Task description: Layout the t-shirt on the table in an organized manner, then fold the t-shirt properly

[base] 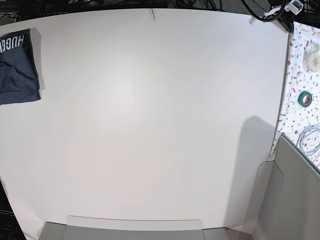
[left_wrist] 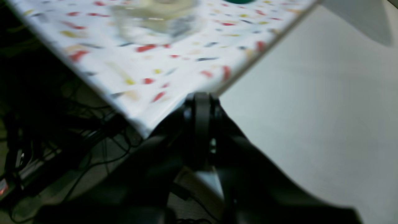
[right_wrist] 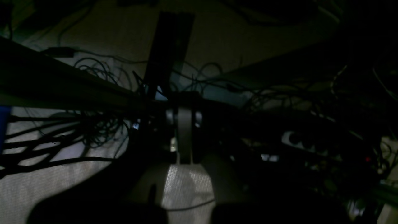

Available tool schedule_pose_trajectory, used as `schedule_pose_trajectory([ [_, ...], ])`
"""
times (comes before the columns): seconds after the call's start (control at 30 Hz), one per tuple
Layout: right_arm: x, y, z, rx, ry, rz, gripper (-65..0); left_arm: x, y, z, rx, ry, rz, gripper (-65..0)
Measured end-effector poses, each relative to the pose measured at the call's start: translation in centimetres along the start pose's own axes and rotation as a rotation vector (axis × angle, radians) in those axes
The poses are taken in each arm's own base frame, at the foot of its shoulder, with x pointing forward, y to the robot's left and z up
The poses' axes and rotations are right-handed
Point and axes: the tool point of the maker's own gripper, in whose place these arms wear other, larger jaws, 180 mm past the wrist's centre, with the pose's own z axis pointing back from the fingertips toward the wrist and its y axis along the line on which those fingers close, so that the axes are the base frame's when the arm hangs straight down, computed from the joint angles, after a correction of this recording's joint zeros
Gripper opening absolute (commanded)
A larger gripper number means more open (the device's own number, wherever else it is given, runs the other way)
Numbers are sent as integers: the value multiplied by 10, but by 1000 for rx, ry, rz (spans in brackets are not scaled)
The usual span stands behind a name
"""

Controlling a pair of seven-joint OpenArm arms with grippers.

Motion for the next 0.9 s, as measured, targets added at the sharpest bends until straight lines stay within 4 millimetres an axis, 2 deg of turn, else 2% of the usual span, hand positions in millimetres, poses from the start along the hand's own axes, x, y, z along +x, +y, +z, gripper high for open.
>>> schedule_pose_trajectory([
  [0.2, -2, 8, -15, -9, 24, -25, -650, 5, 37, 5, 123, 18, 39, -650],
  [0.27, 1, 9, -20, -7, 17, -28, -650, -25, 59, 11, 229, 180, 51, -650],
  [0.3, 3, 8, -22, -6, 18, -26, -650, -31, 67, 16, 262, 197, 50, -650],
  [0.37, 8, 5, -26, -13, 5, -21, -650, -29, 65, 20, 249, 178, 53, -650],
  [0.47, 17, 0, -34, -18, -11, -17, -650, -36, 66, 27, 281, 189, 81, -650],
  [0.57, 13, -2, -42, -29, 27, -21, -650, -47, 65, 28, 261, 218, 61, -650],
  [0.63, 13, 5, -48, -25, 48, -36, -650, -68, 73, 27, 310, 276, 60, -650],
  [0.7, 13, 12, -54, -22, 68, -53, -650, -106, 74, 28, 361, 397, 97, -650],
  [0.77, 4, 19, -58, -24, 129, -89, -650, -141, 78, 36, 405, 500, 111, -650],
  [0.83, -3, 18, -60, -61, 175, -148, -650, -163, 77, 40, 449, 557, 119, -650],
  [0.9, -11, 22, -62, -69, 222, -166, -650, -174, 72, 38, 427, 600, 78, -650],
])
